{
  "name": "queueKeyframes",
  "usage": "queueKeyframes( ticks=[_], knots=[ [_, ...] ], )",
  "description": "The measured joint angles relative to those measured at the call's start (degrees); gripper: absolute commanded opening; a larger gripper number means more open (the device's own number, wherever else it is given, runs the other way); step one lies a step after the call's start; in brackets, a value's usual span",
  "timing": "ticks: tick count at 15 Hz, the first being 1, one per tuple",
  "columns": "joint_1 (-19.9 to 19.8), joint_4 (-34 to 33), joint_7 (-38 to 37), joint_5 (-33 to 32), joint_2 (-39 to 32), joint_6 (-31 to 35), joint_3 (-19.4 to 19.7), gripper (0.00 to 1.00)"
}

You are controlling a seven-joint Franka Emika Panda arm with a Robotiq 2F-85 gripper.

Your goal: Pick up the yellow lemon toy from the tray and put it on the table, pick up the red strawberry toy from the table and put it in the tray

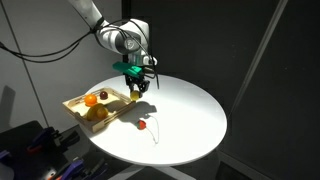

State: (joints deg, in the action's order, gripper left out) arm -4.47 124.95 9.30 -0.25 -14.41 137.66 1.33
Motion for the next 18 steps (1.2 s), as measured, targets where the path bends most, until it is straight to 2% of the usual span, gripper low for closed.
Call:
queueKeyframes(
  ticks=[10, 18],
  knots=[
    [-0.5, 1.31, 0.06, 0.11, -4.56, 9.21, 0.29, 0.35],
    [-0.8, 0.93, -0.13, 0.11, -7.97, 9.96, 1.31, 0.35]
  ],
)
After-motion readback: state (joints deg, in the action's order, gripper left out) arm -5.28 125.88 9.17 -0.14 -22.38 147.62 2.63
